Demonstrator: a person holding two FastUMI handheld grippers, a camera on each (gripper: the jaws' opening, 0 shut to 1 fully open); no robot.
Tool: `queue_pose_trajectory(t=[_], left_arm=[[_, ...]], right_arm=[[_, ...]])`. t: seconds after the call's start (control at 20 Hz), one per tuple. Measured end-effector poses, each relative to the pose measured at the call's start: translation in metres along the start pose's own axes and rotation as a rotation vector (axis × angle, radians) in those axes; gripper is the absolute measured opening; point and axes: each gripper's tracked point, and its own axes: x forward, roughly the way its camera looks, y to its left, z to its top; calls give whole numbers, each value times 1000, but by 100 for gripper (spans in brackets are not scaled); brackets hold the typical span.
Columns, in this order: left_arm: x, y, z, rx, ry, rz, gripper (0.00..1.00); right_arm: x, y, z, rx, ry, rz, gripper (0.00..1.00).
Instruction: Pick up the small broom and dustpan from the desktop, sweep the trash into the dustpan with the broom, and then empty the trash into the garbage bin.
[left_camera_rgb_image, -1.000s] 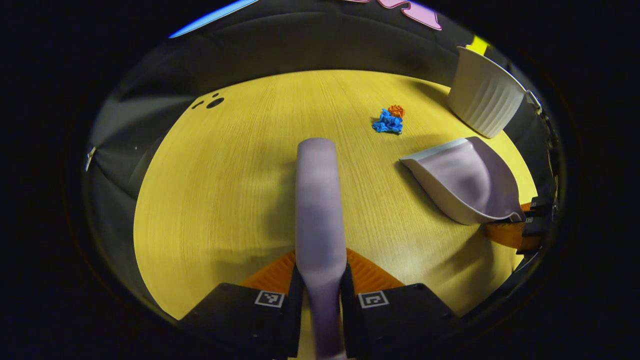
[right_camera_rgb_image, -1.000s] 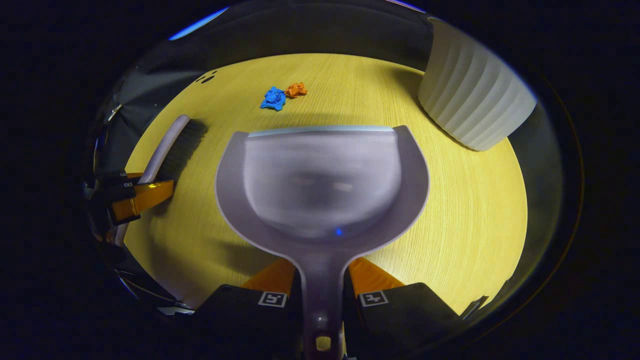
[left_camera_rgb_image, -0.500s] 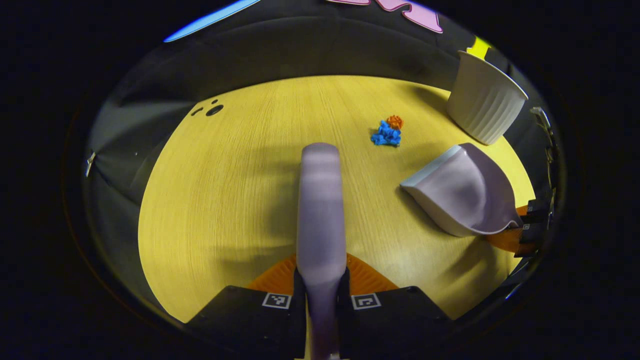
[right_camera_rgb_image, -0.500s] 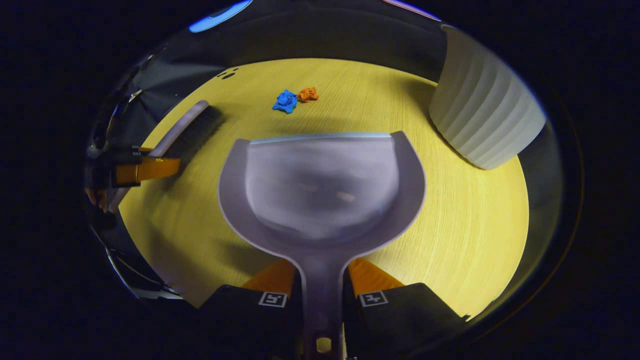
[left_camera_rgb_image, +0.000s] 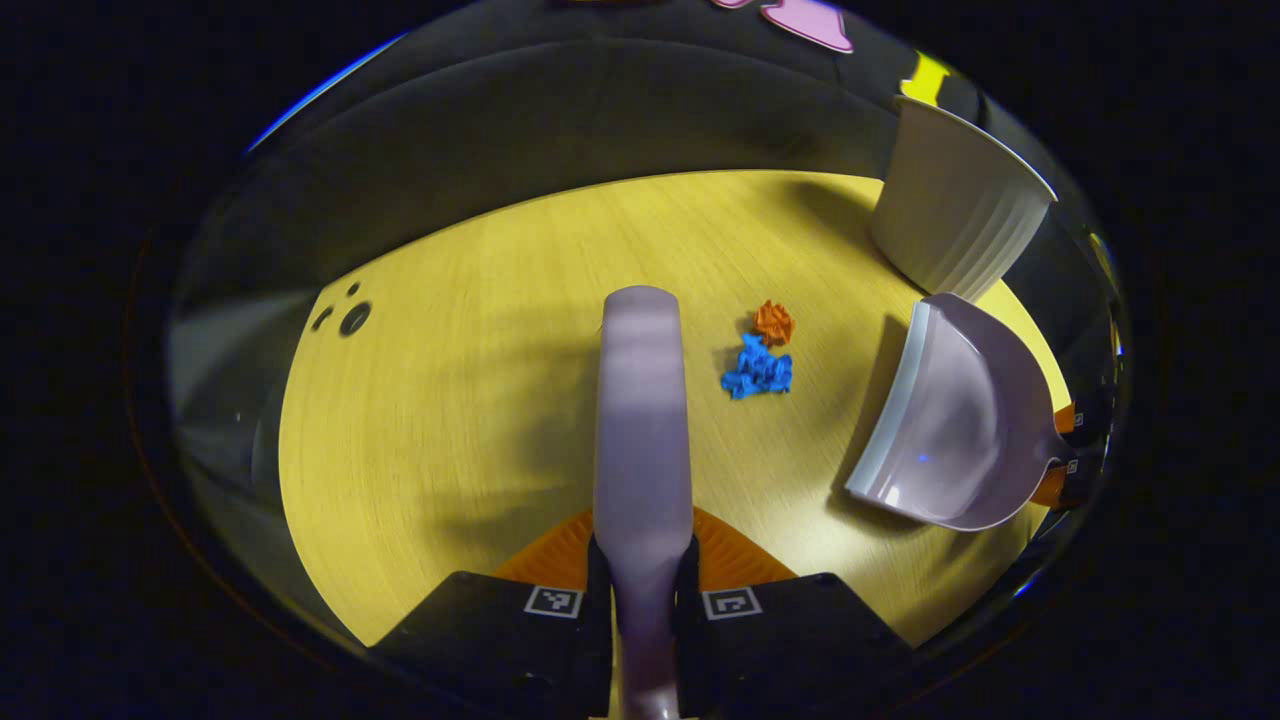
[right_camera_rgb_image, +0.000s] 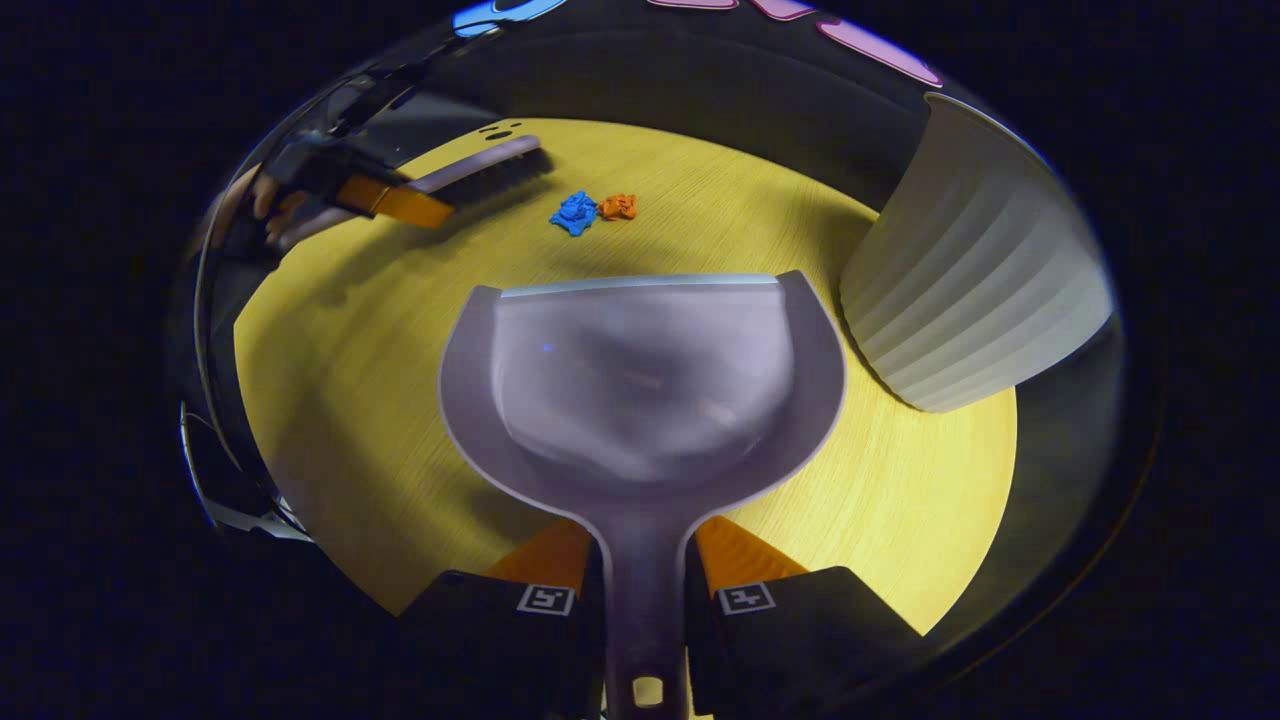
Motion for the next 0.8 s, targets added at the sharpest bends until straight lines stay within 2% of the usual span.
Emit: queue_pose_trajectory(t=[0.15,0.2,0.25,0.45,0.5,0.55,0.8], left_arm=[[24,0,27,106,29,-32,29],[31,-2,34,146,39,-43,29],[37,-5,40,190,48,-50,29],[52,-27,52,331,76,-109,29],[54,-31,53,360,83,-122,29],[53,-36,54,389,90,-139,29],[42,-69,39,445,150,-290,31]], right_arm=[[2,-2,-7,-26,21,22,37],[1,0,-10,-38,35,38,33],[1,1,-11,-45,38,49,37],[3,4,-7,-64,39,68,37],[4,4,-6,-65,39,71,41],[5,5,-7,-67,41,74,37],[3,7,-5,-86,40,72,37]])
